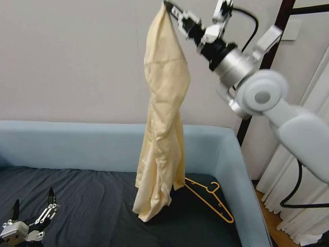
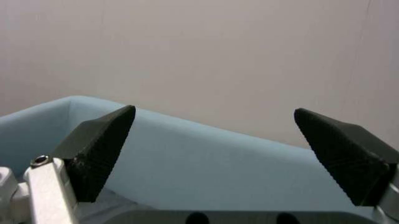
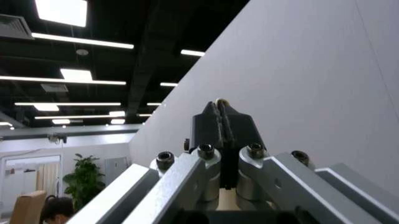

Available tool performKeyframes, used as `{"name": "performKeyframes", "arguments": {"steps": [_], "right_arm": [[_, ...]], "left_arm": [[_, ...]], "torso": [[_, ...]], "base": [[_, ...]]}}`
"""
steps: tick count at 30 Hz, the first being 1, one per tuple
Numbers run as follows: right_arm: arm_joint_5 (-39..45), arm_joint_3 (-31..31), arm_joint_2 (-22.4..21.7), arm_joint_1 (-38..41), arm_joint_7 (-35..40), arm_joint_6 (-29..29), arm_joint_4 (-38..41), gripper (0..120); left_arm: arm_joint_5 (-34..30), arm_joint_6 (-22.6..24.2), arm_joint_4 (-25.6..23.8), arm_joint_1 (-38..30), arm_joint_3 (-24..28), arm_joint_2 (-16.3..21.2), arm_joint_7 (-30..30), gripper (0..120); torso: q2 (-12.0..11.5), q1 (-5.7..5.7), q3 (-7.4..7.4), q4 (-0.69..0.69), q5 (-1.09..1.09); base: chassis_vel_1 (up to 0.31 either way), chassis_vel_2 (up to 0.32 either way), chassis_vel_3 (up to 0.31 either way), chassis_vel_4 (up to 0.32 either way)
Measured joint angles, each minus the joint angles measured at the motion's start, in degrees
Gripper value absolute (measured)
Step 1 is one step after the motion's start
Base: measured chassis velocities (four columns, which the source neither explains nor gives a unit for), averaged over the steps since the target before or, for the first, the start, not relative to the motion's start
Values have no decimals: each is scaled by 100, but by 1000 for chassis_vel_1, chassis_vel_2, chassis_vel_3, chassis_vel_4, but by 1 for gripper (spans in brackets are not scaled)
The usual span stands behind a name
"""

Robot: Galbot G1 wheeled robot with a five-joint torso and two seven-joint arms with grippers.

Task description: Pick up the clothes from the sofa and hang them on the clothes hanger.

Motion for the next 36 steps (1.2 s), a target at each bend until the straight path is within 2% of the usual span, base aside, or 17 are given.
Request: {"name": "performKeyframes", "arguments": {"steps": [5,11,17,23,26,29,32,36], "right_arm": [[187,-136,156,579,648,-1,343,0],[213,-314,431,962,1106,-138,210,0],[-66,-594,695,732,1280,-222,-160,0],[-1000,-998,701,-477,905,-179,-672,0],[-1779,-1225,686,-1405,591,51,-1154,0],[-2209,-1292,714,-1913,461,188,-1422,0],[-3260,-1236,1020,-3118,107,655,-2262,0],[-3699,-1102,1272,-3743,-20,830,-2558,0]], "left_arm": [[18,-5,-37,0,24,-76,-3,100],[30,-54,-16,8,17,-96,-2,100],[41,-68,-13,7,6,-120,-2,100],[115,-113,-6,43,5,-140,-1,100],[179,-142,4,52,-33,-130,-1,100],[196,-147,3,62,-47,-123,-1,100],[232,-155,15,73,-41,-120,-1,100],[307,-163,109,42,40,-175,0,100]], "torso": [[0,-1,-1,1,0],[1,-1,-1,0,-1],[1,-1,-1,2,-3],[0,0,1,2,1],[0,-1,1,1,1],[-1,1,3,0,4],[-1,0,1,-1,2],[0,0,-1,1,0]], "base": [[0,0,0,0],[0,0,0,0],[0,0,0,0],[0,0,0,0],[0,0,0,0],[0,0,0,0],[0,0,0,0],[0,0,0,0]]}}
